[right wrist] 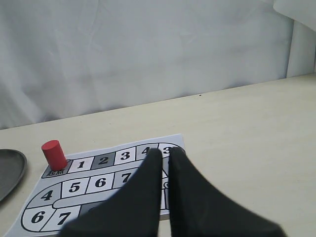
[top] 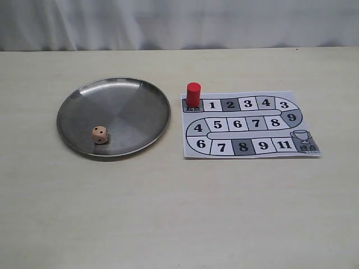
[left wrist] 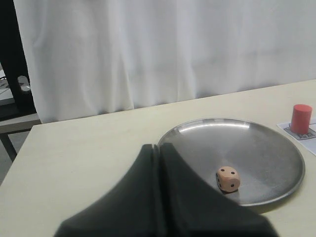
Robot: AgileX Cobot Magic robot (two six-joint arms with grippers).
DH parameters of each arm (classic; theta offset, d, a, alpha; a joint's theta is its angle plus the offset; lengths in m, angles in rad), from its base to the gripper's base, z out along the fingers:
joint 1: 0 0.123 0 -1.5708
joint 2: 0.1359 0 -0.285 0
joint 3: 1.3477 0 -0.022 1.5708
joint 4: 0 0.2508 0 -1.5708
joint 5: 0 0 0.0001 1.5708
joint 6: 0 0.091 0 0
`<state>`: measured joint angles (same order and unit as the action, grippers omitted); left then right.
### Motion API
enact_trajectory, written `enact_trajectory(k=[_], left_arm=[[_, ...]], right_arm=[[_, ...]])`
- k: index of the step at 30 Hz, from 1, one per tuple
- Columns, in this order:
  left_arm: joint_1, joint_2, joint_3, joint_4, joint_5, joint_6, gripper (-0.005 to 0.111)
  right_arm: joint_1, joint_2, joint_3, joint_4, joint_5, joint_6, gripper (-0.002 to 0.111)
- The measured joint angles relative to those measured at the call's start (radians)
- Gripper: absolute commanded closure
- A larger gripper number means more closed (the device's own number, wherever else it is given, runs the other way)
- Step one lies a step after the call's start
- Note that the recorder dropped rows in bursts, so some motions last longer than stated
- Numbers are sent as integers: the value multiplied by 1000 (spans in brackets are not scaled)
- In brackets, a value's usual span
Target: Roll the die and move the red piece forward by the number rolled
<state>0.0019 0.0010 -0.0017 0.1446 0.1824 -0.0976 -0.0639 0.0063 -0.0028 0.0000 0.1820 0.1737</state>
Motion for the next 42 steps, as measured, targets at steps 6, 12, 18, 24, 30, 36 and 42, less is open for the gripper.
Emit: enact_trajectory(k=[6, 12, 18, 24, 30, 36, 42], left_arm=[[0, 0, 0, 0, 0, 0, 107], [0, 0, 0, 0, 0, 0, 107], [0, 0, 0, 0, 0, 0, 107], [0, 0, 0, 0, 0, 0, 107], [0, 0, 0, 0, 0, 0, 107], [0, 0, 0, 0, 0, 0, 107], [0, 0, 0, 0, 0, 0, 107]], right_arm=[[0, 0, 0, 0, -8, 0, 104], [0, 0, 0, 0, -164, 0, 104], [0, -2, 0, 77, -502, 51, 104], [0, 15, -26, -13, -483, 88, 104], [0, 249, -35, -32, -399, 103, 104], [0, 595, -112, -35, -341, 104, 104], [103, 943, -221, -35, -294, 106, 104]])
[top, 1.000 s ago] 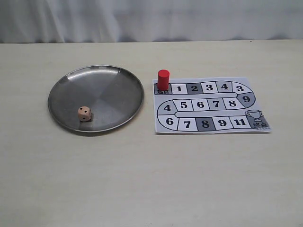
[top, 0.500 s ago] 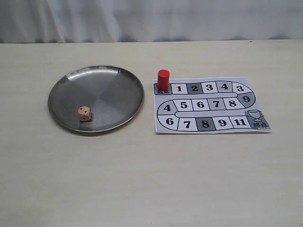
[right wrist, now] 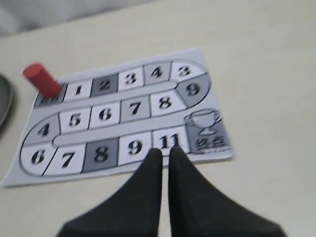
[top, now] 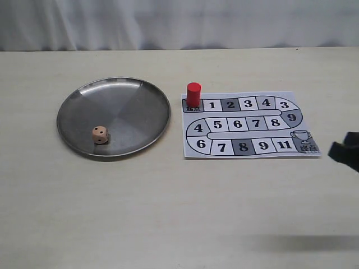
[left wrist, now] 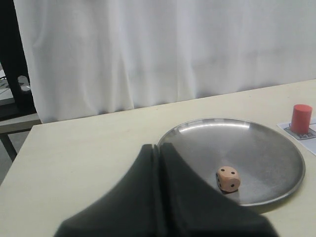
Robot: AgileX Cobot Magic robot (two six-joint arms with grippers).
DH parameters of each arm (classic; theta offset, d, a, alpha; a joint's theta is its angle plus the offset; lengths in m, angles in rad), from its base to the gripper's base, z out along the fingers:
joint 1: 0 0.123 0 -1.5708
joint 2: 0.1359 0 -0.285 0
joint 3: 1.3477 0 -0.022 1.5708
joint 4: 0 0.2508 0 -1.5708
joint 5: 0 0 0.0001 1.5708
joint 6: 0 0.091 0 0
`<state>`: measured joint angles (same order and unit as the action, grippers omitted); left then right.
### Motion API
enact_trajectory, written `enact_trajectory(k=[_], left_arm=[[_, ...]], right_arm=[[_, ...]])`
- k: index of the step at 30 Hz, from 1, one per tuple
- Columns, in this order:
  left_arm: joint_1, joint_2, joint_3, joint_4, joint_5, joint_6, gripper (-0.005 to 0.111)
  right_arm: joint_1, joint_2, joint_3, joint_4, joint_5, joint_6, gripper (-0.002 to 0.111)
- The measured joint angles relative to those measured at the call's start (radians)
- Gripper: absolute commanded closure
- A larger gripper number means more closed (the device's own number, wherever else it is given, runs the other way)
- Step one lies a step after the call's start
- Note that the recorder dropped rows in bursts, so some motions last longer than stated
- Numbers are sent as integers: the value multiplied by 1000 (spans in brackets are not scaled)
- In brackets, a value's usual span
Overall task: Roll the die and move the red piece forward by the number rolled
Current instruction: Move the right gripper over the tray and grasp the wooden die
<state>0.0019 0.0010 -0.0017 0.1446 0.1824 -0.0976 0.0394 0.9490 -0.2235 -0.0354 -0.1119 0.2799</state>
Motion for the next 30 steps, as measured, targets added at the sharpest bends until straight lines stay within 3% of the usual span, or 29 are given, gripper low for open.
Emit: enact_trajectory(k=[3, 10, 14, 23, 30], left_arm=[[0, 0, 0, 0, 0, 0, 107], [0, 0, 0, 0, 0, 0, 107], [0, 0, 0, 0, 0, 0, 107], [0, 0, 0, 0, 0, 0, 107], [0, 0, 0, 0, 0, 0, 107]], right_arm=[[142, 157, -75, 0, 6, 0, 98], [431, 488, -312, -2, 8, 0, 56], [555, 666, -495, -2, 39, -4, 43], [713, 1015, -956, -34, 225, -41, 38], [742, 1231, -1285, -47, 380, -56, 38]])
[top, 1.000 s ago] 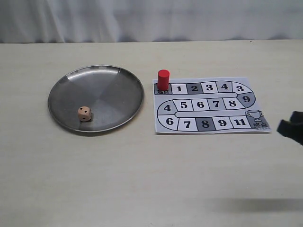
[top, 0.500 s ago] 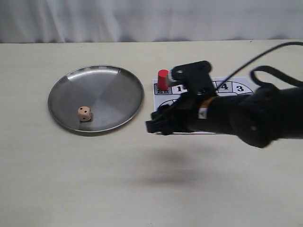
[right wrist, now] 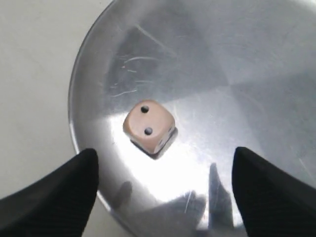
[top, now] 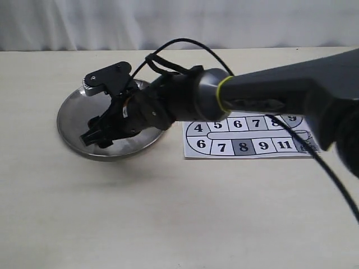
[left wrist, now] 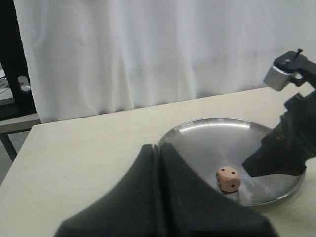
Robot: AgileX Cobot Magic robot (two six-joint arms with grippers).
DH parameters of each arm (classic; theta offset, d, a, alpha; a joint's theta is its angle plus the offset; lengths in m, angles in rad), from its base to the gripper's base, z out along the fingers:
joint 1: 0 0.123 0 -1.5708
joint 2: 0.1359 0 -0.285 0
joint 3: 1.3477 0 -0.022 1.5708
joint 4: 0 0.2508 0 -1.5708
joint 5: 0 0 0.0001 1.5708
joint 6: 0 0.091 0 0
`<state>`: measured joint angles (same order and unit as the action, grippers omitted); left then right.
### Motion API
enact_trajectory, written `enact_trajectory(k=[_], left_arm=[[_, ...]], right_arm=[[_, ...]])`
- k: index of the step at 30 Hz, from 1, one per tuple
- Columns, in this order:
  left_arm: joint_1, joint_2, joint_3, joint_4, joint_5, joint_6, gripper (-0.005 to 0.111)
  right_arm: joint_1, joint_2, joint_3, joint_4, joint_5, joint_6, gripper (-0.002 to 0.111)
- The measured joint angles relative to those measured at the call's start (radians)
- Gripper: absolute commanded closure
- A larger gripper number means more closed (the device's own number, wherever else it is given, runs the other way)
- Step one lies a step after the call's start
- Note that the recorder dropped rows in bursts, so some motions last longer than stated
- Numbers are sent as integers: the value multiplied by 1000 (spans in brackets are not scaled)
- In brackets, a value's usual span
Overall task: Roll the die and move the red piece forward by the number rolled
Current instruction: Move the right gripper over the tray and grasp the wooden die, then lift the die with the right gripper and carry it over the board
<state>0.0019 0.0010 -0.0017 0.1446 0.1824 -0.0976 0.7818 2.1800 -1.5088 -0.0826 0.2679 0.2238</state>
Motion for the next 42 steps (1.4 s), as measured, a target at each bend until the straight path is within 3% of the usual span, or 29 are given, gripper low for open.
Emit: enact_trajectory(k=[7, 9, 12, 13, 16, 22, 29, 34, 42], left_arm=[[0, 0, 0, 0, 0, 0, 107], [0, 0, 0, 0, 0, 0, 107], [0, 0, 0, 0, 0, 0, 107], [0, 0, 0, 0, 0, 0, 107], [0, 0, 0, 0, 0, 0, 107], [0, 0, 0, 0, 0, 0, 107], [0, 0, 0, 0, 0, 0, 107], [0, 0, 0, 0, 0, 0, 107], [0, 0, 0, 0, 0, 0, 107]], right_arm=[[0, 169, -218, 24, 74, -7, 38], [0, 199, -253, 28, 93, -23, 43], [0, 229, -287, 40, 115, -69, 62], [0, 233, -291, 45, 117, -81, 78], [0, 233, -298, 48, 140, -104, 104], [-19, 57, -366, -48, 477, -111, 104], [-218, -163, -365, -52, 715, -102, 104], [-333, -161, -251, -50, 701, -71, 104], [-523, -109, -29, 69, 501, -49, 104]])
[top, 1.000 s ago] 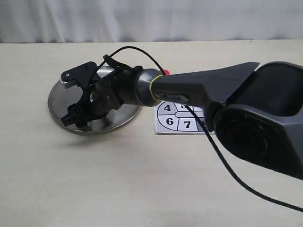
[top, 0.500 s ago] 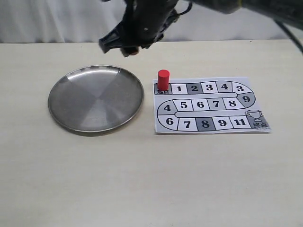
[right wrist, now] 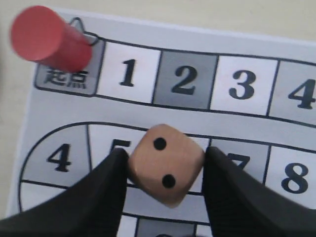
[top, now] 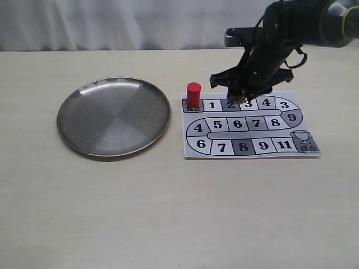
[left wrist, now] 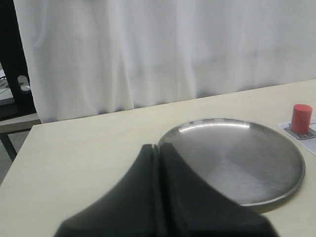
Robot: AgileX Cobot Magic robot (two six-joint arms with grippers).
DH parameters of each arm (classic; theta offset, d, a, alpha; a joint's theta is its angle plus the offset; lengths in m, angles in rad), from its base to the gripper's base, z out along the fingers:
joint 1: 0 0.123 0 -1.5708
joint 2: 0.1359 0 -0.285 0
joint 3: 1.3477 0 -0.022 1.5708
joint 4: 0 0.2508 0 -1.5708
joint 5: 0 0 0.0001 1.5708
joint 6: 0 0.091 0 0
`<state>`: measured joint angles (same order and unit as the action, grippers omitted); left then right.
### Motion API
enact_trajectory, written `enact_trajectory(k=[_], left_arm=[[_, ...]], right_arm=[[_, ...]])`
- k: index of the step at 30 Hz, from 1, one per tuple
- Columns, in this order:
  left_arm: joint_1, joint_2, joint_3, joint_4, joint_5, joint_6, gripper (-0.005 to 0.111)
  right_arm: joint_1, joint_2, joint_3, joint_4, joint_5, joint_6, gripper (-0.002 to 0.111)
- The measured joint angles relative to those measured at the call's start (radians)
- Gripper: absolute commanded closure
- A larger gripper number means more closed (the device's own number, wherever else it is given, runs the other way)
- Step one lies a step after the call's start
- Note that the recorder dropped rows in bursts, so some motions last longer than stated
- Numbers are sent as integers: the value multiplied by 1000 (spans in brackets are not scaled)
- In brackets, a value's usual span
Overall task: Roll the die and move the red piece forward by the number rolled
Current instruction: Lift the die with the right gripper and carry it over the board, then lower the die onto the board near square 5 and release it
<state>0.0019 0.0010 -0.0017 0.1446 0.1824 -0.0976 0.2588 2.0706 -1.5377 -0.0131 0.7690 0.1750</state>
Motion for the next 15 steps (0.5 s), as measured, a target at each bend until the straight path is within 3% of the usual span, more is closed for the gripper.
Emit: enact_trajectory(k=[3, 11, 13, 15], left_arm=[[0, 0, 0, 0, 0, 0, 107], [0, 0, 0, 0, 0, 0, 107], [0, 0, 0, 0, 0, 0, 107], [0, 0, 0, 0, 0, 0, 107]], right_arm=[[-24, 30, 21, -2, -37, 0, 98], [-24, 72, 27, -70, -74, 0, 39], [-24, 72, 27, -70, -81, 0, 29], [-24, 70, 22, -70, -78, 0, 26]])
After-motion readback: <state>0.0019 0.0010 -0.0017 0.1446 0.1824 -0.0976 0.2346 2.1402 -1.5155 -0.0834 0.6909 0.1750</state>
